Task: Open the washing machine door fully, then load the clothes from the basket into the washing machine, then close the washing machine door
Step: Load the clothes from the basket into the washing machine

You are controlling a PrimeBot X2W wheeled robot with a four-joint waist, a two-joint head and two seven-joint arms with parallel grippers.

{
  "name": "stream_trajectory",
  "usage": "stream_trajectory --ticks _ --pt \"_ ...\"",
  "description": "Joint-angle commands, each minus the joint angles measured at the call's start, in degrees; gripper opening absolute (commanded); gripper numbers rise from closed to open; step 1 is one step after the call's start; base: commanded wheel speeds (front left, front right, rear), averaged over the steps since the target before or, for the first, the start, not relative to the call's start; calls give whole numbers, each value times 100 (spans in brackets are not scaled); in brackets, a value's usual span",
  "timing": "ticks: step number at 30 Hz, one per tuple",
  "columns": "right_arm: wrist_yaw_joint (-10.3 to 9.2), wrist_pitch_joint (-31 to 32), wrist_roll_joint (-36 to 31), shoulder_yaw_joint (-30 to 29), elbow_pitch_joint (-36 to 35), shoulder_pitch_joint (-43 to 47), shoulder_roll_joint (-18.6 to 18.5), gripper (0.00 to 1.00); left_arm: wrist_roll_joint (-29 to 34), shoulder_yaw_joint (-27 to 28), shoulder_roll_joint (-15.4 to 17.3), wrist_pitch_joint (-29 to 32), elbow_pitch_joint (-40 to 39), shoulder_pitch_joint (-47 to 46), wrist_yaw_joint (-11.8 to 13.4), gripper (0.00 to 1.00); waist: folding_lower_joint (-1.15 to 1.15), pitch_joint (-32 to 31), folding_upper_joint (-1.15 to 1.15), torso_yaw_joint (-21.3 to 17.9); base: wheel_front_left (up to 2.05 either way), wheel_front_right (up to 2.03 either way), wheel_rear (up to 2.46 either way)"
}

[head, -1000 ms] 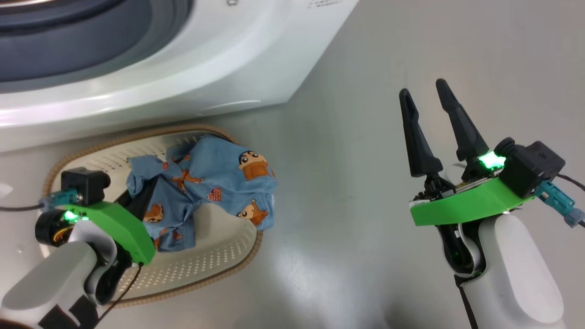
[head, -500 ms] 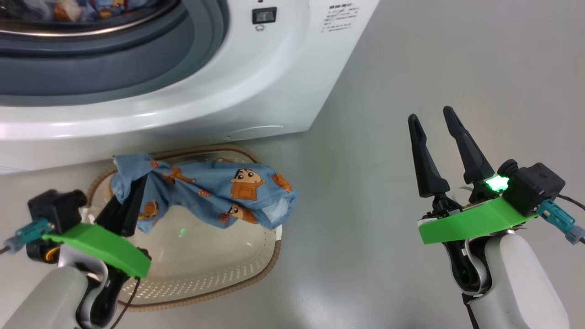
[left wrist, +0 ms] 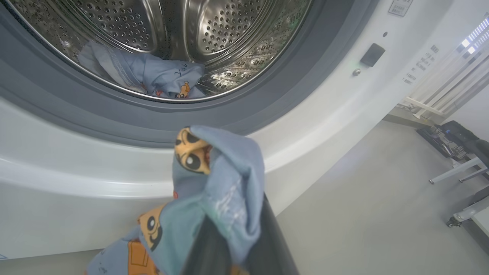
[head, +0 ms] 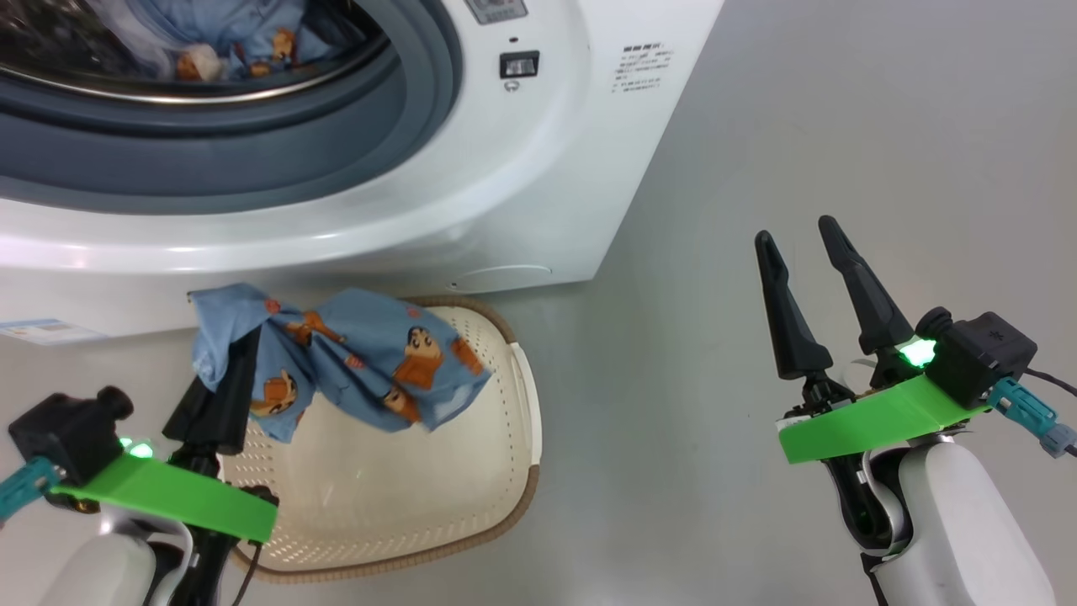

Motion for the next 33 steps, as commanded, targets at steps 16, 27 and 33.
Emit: stream_trajectory --ticks 16,27,33 --pt "9 -27 236 215 96 457 -286 100 565 1007 -459 -37 -701 717 12 0 0 -1032 0 241 0 0 0" --pt "9 -27 374 268 165 694 -423 100 679 1162 -720 -37 -732 973 100 0 0 -1528 0 341 0 0 0" --pt "9 -27 411 281 167 729 -460 100 739 1273 -802 -37 -787 1021 162 0 0 -1614 0 356 0 0 0"
